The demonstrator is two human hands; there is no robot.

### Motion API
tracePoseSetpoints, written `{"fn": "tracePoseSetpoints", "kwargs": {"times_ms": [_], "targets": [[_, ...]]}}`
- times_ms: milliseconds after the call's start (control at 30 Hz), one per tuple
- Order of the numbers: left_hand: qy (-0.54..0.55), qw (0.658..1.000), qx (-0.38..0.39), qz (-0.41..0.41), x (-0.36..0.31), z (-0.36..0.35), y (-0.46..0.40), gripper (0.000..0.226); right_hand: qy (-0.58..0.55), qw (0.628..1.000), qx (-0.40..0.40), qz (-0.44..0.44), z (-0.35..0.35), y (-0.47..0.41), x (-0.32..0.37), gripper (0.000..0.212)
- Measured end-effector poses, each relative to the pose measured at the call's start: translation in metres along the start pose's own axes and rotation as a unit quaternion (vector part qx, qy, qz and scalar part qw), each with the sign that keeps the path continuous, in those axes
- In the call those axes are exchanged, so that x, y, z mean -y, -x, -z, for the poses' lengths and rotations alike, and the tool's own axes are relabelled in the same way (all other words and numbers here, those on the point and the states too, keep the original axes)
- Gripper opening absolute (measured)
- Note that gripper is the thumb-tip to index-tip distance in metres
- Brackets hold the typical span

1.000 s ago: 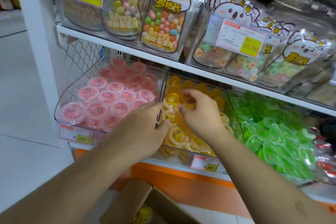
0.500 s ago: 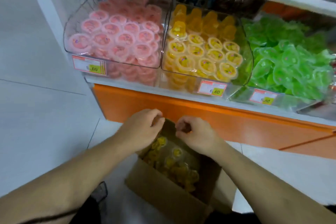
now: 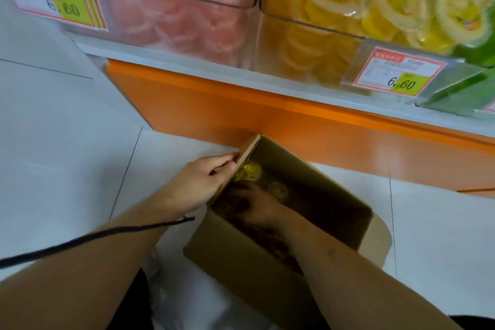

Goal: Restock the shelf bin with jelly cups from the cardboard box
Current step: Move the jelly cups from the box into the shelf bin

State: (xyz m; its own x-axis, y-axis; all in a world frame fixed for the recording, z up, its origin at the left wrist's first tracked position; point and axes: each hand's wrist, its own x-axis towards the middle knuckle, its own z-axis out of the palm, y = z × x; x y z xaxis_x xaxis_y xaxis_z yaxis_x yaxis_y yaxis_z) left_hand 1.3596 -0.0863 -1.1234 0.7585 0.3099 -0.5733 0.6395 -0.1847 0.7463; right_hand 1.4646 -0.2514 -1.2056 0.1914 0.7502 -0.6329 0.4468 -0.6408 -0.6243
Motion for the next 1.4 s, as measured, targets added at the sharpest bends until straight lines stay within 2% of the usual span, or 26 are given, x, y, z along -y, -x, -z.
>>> {"fn": "tracePoseSetpoints", "kwargs": {"times_ms": [133,300,567,700,900,1033,1100,1167,1267,1400], "targets": [[0.027,1.0,0.005,0.006,0.002,-0.004,-0.005,0.045,0.027,1.0,-0.011,0.008,-0.005,-0.012,-0.007,0.044],[0.057,0.998,-0.002,0.006,0.005,-0.007,-0.002,0.045,0.002,1.0,-0.03,0.003,-0.011,-0.015,-0.017,0.04],[0.057,0.998,0.0,-0.007,0.007,-0.006,0.002,0.045,-0.067,0.994,-0.047,-0.072,0.007,-0.003,-0.022,0.034],[0.023,1.0,-0.005,-0.008,0.004,-0.004,0.005,0.045,-0.096,0.988,-0.054,-0.109,0.021,0.006,-0.014,0.034],[-0.092,0.995,-0.025,-0.035,-0.015,0.007,0.017,0.043,-0.018,0.995,-0.084,-0.057,0.06,0.046,0.031,0.032],[-0.112,0.991,-0.054,-0.05,-0.053,0.024,0.036,0.034,-0.064,0.991,-0.114,0.006,0.108,0.094,0.075,0.03],[-0.062,0.997,-0.025,-0.05,-0.082,0.033,0.051,0.036,-0.079,0.984,-0.155,0.036,0.129,0.119,0.098,0.032],[0.046,0.998,0.017,-0.04,-0.111,0.04,0.068,0.051,-0.121,0.971,-0.194,0.067,0.145,0.143,0.119,0.035],[0.21,0.973,0.072,-0.06,-0.154,0.045,0.099,0.032,-0.141,0.955,-0.23,0.128,0.164,0.177,0.141,0.041],[0.269,0.956,0.047,-0.11,-0.191,0.053,0.135,0.037,-0.202,0.931,-0.233,0.197,0.186,0.219,0.164,0.085]]}}
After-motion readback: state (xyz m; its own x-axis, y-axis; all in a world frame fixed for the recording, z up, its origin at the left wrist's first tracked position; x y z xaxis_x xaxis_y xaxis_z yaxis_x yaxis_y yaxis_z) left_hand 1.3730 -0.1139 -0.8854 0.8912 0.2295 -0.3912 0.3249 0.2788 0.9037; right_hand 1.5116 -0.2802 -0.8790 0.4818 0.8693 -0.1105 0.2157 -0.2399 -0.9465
